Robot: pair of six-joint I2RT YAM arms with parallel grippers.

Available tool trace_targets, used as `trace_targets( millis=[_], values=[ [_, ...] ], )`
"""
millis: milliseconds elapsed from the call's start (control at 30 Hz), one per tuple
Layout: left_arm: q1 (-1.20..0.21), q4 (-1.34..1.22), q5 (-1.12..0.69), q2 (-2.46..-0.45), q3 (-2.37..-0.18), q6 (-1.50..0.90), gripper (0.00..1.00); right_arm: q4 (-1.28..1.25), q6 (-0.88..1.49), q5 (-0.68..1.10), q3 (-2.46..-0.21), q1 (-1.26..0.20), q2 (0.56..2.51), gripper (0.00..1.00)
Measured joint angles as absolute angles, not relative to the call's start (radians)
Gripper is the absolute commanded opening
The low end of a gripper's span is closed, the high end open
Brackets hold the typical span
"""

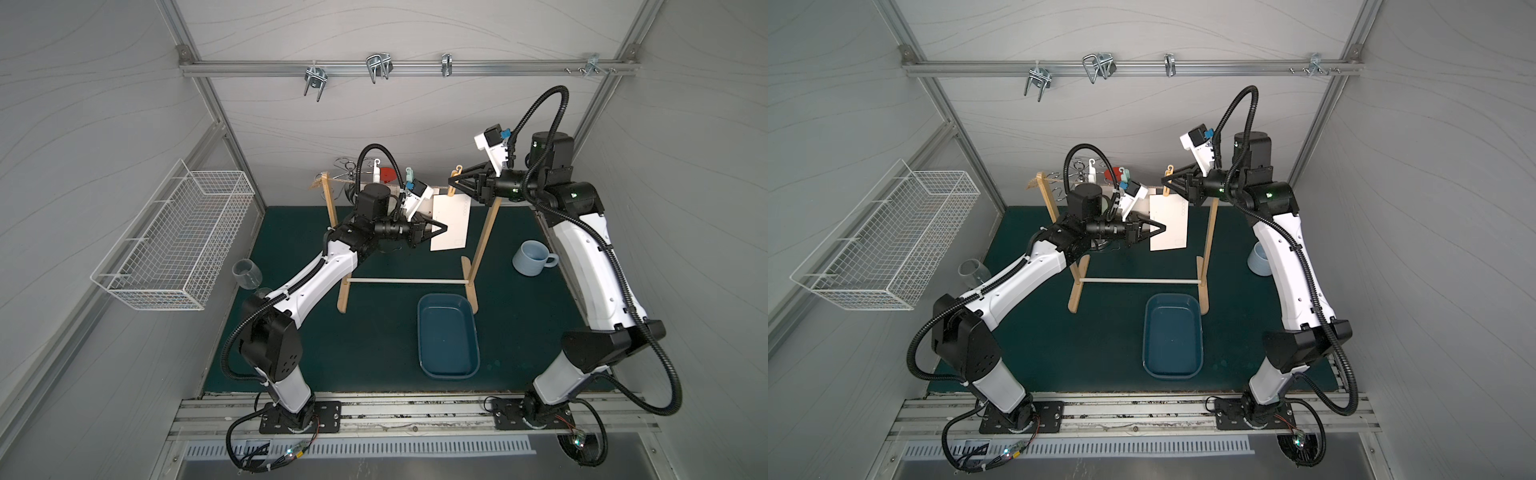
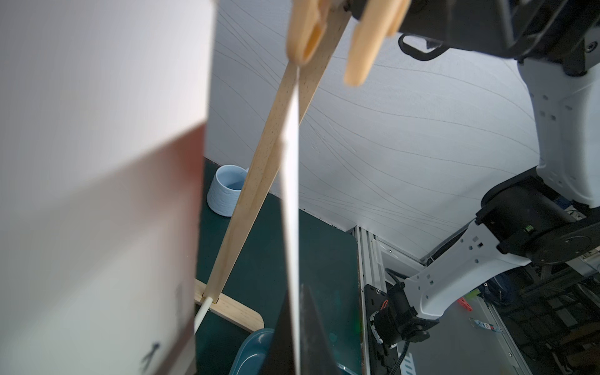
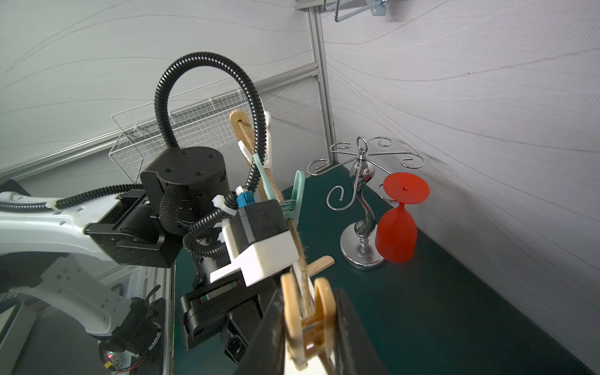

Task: Remove the postcards from the strings
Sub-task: Remove the clamp from the clothesline.

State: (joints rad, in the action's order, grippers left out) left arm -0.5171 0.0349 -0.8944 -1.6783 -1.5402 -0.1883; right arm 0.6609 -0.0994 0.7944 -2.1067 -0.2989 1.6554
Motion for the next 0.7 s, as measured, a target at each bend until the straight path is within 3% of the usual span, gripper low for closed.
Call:
trace_targets(
  millis=[700],
  values=[
    [-0.531, 0.036, -0.893, -1.673, -1.527, -0.203, 0.0, 0.464, -0.075, 0.646, -1.941, -0.306, 1.53, 0.0]
  ],
)
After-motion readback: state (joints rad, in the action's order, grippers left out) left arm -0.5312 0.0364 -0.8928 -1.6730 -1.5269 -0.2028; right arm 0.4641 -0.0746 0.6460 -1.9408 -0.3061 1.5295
